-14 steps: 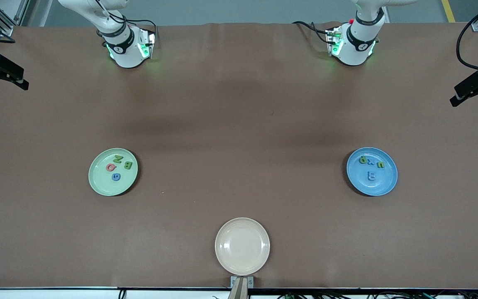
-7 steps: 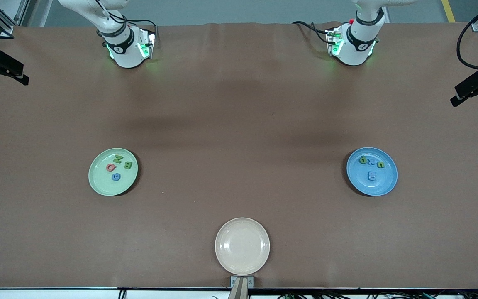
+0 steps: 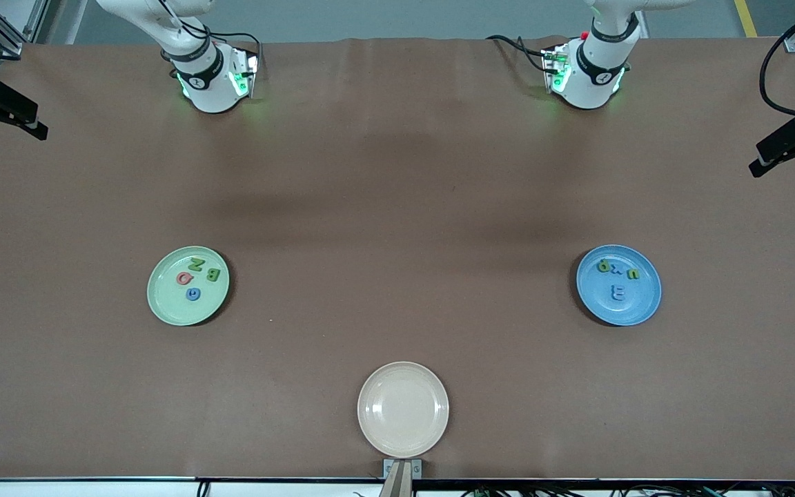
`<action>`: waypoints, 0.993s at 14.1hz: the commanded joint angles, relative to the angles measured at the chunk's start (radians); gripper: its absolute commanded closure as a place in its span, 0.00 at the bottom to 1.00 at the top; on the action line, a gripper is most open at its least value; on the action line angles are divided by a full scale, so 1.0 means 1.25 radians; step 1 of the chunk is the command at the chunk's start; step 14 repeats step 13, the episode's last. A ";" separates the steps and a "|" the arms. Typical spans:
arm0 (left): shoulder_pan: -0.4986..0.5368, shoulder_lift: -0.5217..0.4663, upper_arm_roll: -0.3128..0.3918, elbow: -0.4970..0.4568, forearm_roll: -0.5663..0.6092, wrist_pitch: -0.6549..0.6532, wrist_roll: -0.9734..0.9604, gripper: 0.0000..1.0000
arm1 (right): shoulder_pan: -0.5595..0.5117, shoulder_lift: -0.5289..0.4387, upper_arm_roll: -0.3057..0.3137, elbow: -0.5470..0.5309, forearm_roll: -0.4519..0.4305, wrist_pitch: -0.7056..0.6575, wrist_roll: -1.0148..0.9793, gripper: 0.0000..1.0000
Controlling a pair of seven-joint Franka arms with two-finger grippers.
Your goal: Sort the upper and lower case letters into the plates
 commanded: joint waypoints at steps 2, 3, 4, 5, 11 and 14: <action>0.000 0.039 -0.003 0.051 0.000 -0.007 0.008 0.00 | -0.013 -0.006 0.007 0.001 0.017 -0.005 0.006 0.00; -0.003 0.060 -0.003 0.084 0.001 -0.008 0.007 0.00 | -0.013 -0.006 0.007 0.001 0.017 -0.006 0.007 0.00; -0.003 0.072 -0.003 0.103 0.001 -0.010 0.008 0.00 | -0.013 -0.006 0.007 0.001 0.017 -0.006 0.007 0.00; -0.005 0.072 -0.003 0.107 0.001 -0.010 0.007 0.00 | -0.013 -0.006 0.008 0.001 0.017 -0.006 0.007 0.00; -0.003 0.072 -0.004 0.100 0.000 -0.013 0.010 0.00 | -0.015 -0.005 0.007 0.001 0.004 -0.003 0.001 0.00; -0.003 0.072 -0.004 0.100 0.000 -0.015 0.010 0.00 | -0.015 -0.006 0.007 0.001 -0.003 0.005 0.001 0.00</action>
